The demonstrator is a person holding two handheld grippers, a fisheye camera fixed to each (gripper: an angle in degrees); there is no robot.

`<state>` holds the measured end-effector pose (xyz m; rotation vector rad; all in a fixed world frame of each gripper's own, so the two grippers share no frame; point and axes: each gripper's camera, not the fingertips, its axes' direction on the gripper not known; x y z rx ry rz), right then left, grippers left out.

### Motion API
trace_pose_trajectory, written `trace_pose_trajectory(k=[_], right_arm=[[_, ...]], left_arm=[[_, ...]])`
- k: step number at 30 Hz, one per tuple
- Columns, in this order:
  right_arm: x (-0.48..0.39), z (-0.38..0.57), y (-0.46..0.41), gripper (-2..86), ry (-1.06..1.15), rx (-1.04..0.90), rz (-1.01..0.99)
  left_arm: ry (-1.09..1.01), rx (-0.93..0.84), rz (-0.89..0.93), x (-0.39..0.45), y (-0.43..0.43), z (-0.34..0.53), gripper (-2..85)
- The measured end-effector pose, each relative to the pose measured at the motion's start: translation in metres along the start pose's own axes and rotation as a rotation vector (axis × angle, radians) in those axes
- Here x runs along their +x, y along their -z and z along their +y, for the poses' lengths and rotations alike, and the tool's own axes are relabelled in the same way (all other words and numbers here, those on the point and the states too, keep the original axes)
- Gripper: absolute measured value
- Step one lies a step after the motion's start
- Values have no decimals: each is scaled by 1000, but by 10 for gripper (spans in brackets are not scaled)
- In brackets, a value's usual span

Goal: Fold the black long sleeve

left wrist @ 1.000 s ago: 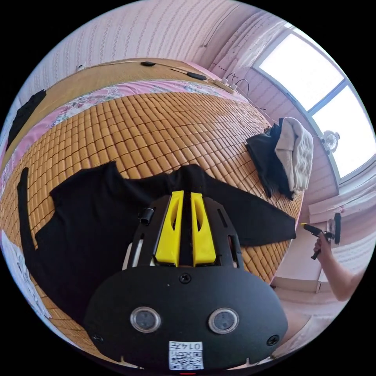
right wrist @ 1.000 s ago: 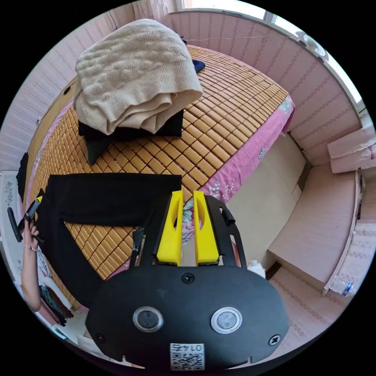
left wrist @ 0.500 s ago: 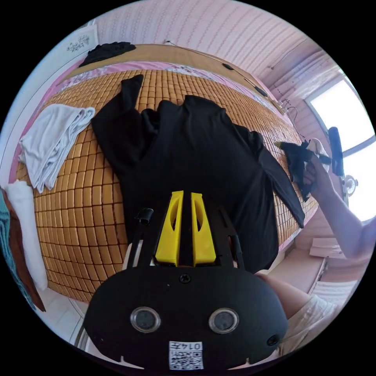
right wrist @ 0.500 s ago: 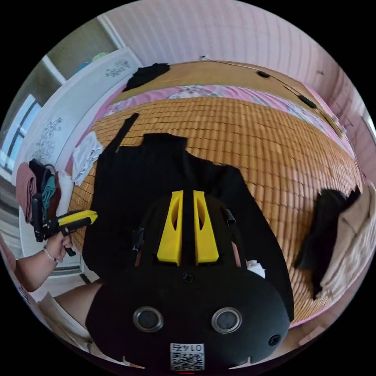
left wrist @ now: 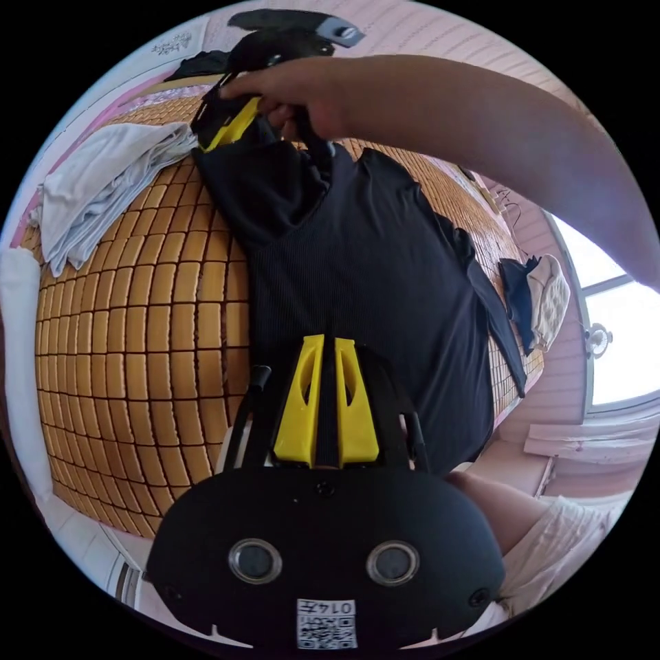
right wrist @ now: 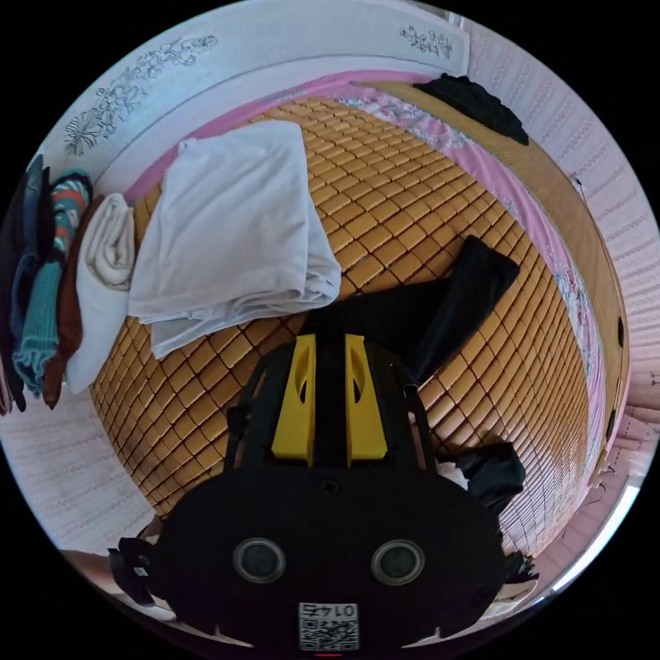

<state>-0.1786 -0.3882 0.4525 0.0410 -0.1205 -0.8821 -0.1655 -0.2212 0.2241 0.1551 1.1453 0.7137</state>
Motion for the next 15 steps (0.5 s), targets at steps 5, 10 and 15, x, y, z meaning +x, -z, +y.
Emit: trace_pose_trajectory(k=[5,10,15], right_arm=[[18,7,30,-6,6,32,-113],[10,40,120,-9,415,172,-289],[10,53,170,-8,780,8,-672]], left_arm=[[34,35,67,-22,25,21,45],[7,130,83,-42,76,54,49],[-34,143,4,-62,131,96,65]])
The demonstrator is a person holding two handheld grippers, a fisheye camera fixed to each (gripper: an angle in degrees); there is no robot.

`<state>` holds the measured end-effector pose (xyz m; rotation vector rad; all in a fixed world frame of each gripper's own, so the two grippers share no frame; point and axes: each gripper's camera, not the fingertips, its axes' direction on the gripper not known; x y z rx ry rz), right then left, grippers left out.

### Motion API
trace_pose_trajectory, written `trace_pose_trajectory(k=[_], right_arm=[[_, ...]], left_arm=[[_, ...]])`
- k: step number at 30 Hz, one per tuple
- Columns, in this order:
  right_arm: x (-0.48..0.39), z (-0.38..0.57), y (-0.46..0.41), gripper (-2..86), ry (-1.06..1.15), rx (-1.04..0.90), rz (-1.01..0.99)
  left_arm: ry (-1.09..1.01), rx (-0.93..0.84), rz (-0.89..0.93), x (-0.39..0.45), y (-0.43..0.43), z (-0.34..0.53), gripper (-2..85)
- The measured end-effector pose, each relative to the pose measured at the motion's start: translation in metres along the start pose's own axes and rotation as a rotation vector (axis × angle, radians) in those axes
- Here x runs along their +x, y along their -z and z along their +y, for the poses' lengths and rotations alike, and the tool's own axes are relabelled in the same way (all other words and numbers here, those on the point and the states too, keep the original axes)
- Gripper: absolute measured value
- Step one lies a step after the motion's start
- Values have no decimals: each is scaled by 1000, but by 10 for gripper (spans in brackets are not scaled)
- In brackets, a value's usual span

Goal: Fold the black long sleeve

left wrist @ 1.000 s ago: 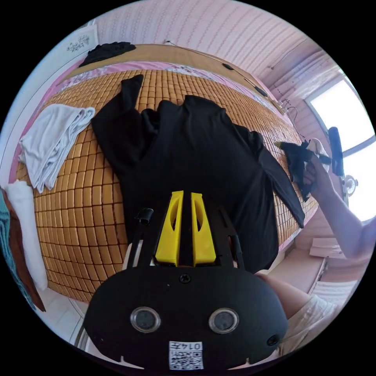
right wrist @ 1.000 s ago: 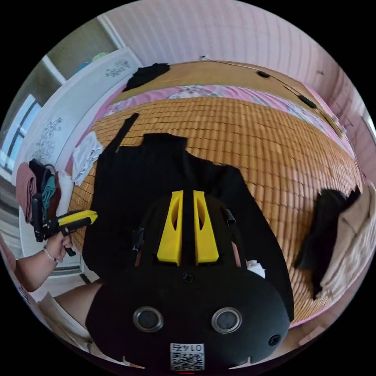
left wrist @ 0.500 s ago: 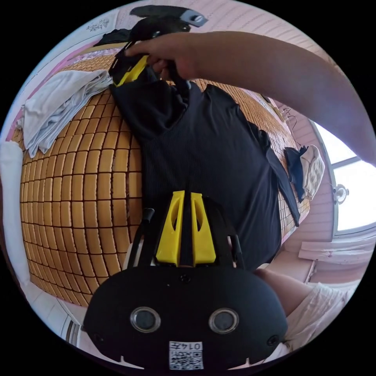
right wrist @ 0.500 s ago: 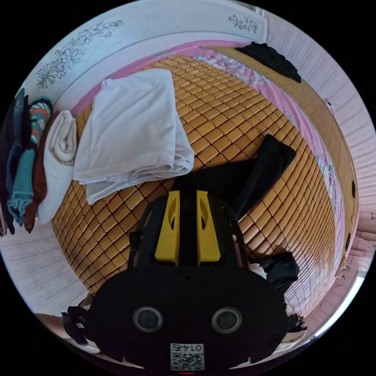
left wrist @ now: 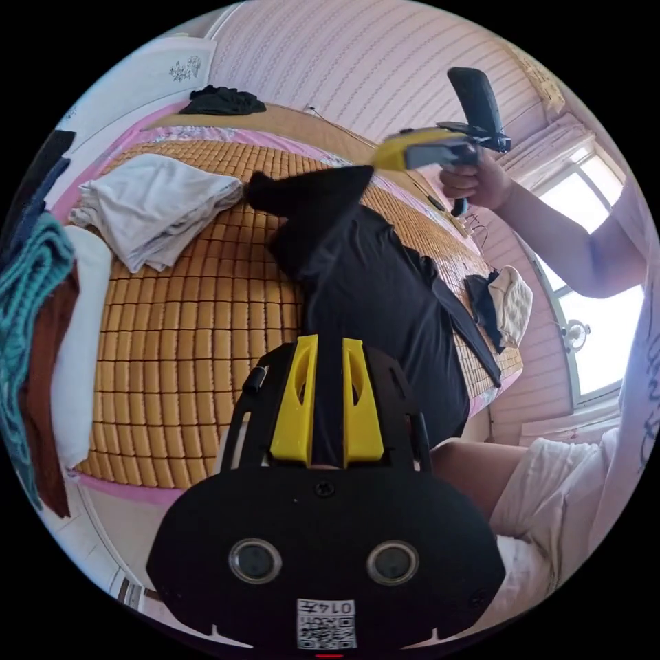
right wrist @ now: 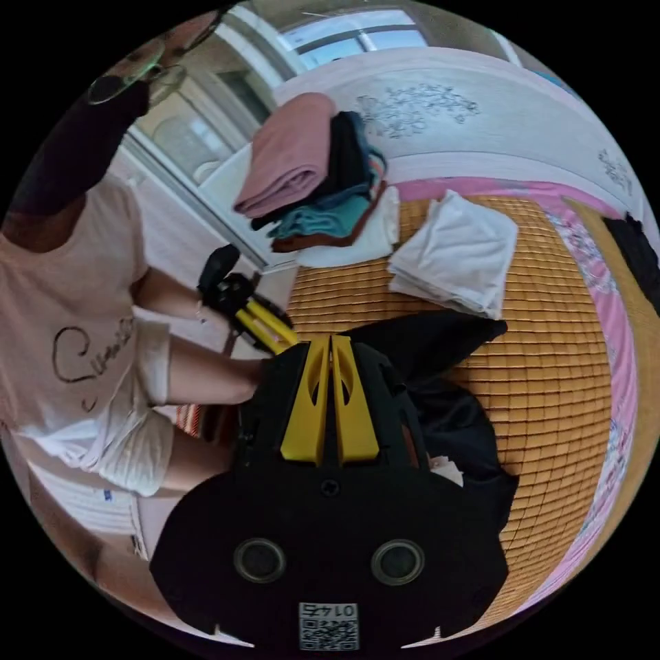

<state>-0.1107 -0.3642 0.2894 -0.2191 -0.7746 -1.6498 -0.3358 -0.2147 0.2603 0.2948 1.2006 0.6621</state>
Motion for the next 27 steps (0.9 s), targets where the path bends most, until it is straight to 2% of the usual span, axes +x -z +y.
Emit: trace_pose_trajectory(k=[5,7,11,14,16,17,19,21,25,27], right_arm=[[33,0,-25,-6,-87,-121,25],[42,1,-35,-6,-115,-154,31],[45,1,-39,-6,-139,-137,15],[48,1,-28,-6,-167,-97,21],[52,0,-20,-6,-188,-58,29],[55,-2,-15,-6,-197,-37,41],[59,-8,-9,-5,-199,-15,59],[66,-22,-7,-5,-182,28,75],[80,-53,-14,-2,-202,146,102],[92,-70,-22,2,-284,176,199]], left_arm=[[28,-10,-144,-23,26,16,72],[-27,-47,-187,-28,22,13,81],[-288,-121,-303,-26,-2,-8,98],[-426,-131,-263,-27,-22,-30,99],[-485,-229,-207,-28,-39,-41,79],[-522,-286,-158,-27,-47,-43,35],[-500,-340,-86,-30,-46,-44,5],[-391,-365,12,-43,-28,-36,-5],[-187,-374,17,-59,26,-11,-9],[-6,-390,-43,-72,64,1,-10]])
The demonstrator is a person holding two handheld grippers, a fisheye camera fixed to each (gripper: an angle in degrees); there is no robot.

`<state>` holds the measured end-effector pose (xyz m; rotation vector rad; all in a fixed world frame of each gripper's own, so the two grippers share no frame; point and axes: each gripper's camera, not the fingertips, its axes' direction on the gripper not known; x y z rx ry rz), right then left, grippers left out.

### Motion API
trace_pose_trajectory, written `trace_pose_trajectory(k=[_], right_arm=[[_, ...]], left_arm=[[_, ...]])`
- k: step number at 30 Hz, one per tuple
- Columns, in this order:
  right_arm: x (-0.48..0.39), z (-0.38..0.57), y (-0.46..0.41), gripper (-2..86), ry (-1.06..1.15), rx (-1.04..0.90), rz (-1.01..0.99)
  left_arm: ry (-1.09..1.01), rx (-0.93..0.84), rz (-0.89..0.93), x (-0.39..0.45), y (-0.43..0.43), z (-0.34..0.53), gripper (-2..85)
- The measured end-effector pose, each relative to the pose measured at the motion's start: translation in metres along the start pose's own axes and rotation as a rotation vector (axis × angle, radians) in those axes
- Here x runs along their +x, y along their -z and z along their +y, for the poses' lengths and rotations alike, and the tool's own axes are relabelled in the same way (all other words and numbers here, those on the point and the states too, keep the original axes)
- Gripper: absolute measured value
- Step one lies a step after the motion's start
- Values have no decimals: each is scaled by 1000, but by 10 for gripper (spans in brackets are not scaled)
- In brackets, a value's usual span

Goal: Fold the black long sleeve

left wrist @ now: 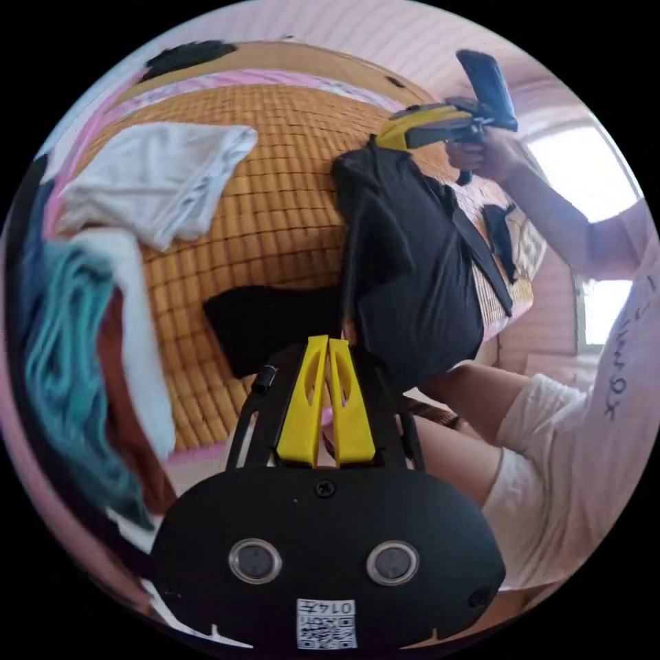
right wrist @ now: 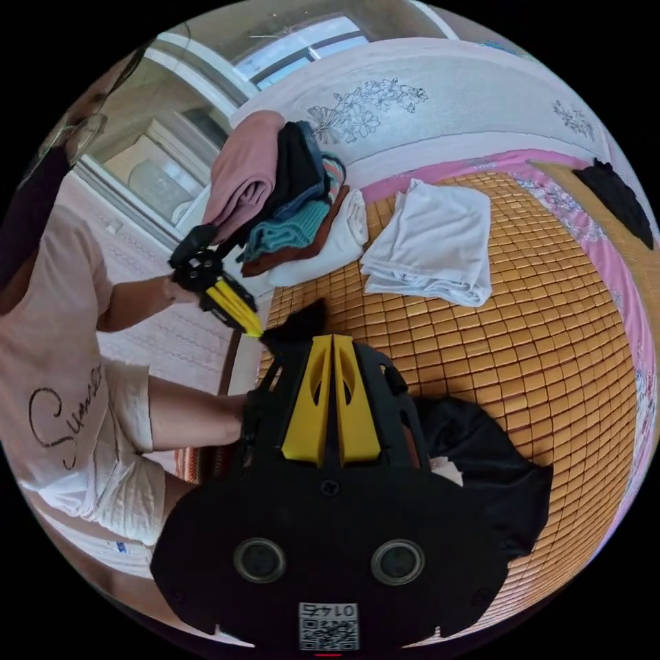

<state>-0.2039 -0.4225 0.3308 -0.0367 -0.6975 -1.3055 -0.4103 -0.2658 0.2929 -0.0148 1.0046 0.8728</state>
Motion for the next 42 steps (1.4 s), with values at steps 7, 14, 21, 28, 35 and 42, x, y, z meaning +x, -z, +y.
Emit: trace_pose_trajectory(k=[7,14,21,28,35,42], right_arm=[[37,-5,-59,72,-276,-204,427],[37,-15,-99,11,-281,-228,530],[40,-33,-78,-7,-338,-119,470],[52,-39,-104,-8,-417,-153,560],[52,-32,-111,-6,-448,-121,560],[51,-25,-118,-5,-425,-146,574]], left_arm=[[303,-6,-16,-45,12,27,-10],[245,-73,-28,-40,-6,35,-10],[178,-26,224,-22,18,56,-10],[441,22,-301,-46,-9,52,-2],[435,77,-230,-13,-49,77,65],[475,19,-192,-9,-94,74,35]])
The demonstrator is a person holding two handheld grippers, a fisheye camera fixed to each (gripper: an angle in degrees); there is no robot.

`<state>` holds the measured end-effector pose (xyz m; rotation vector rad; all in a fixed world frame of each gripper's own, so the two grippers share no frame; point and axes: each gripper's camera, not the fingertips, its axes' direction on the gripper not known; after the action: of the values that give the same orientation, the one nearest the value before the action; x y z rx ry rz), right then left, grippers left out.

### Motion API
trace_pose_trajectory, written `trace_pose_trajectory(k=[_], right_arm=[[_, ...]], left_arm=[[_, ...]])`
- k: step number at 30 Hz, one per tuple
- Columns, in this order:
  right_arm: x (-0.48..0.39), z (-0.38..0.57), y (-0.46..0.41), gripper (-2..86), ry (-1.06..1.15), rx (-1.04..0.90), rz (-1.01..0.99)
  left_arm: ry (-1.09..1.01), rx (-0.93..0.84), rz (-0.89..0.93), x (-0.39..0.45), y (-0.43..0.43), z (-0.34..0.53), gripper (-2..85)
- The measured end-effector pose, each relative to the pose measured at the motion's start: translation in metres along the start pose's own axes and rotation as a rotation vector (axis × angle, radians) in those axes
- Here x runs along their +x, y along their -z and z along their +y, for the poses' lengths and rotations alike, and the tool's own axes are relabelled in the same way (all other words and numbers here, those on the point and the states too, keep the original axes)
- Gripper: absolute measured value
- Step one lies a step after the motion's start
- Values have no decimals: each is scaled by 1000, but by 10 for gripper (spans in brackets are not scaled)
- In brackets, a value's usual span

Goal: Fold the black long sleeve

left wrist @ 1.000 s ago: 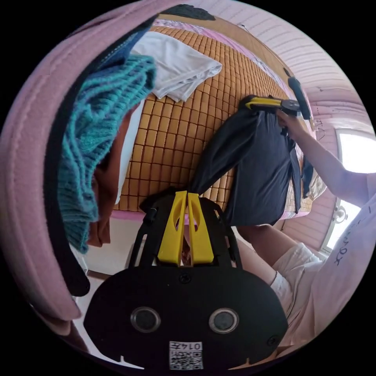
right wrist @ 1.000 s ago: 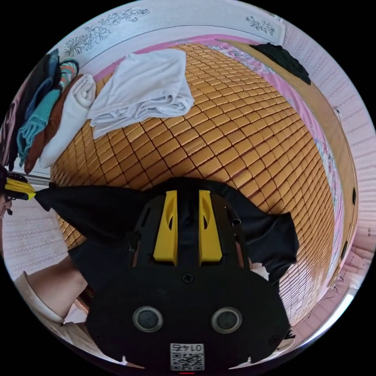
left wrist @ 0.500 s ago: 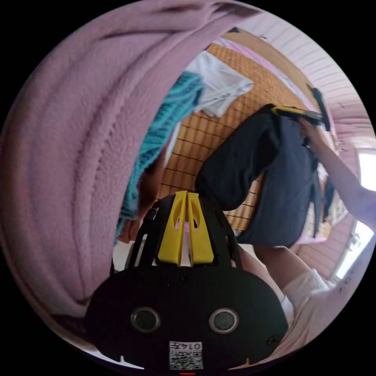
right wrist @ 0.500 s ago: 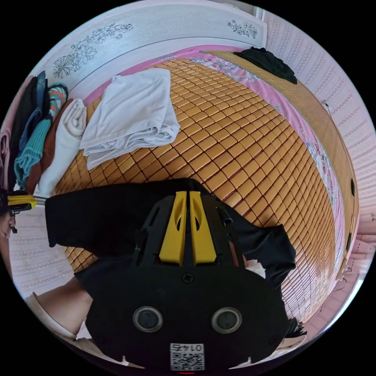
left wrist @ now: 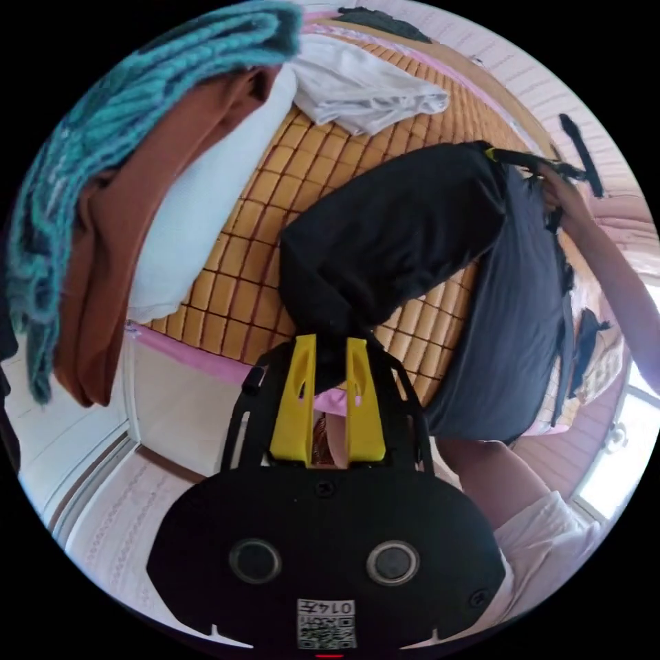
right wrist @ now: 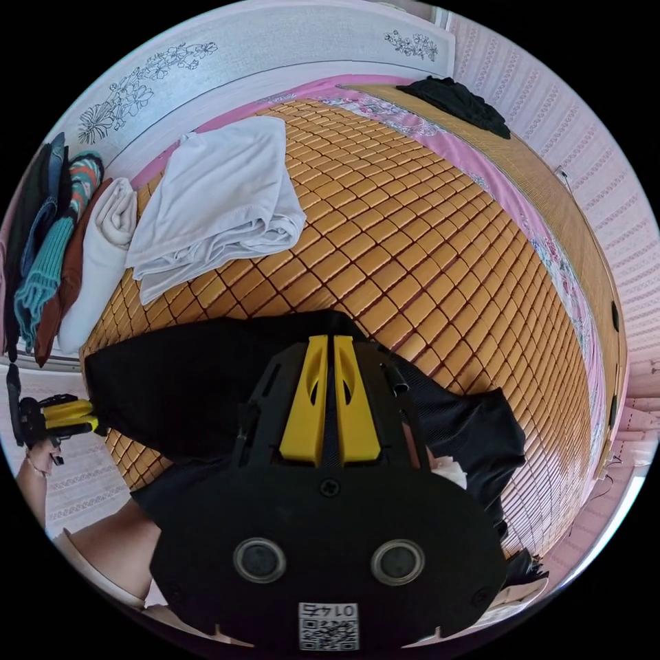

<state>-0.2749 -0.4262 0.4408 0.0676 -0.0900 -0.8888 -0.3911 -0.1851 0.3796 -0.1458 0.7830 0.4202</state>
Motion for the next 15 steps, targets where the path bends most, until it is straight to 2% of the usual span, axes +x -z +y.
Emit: trace_pose_trajectory(k=[5,9,12,15], right_arm=[[3,6,-6,-4,9,-2,-8],[7,15,-11,-3,-5,12,-12],[9,21,-16,-1,-8,12,-13],[9,27,-21,1,-1,13,-9]], left_arm=[[239,134,-132,-31,26,33,-6],[527,252,-48,-67,27,65,-5],[589,316,31,-69,22,82,-5],[431,328,67,-49,12,76,-6]])
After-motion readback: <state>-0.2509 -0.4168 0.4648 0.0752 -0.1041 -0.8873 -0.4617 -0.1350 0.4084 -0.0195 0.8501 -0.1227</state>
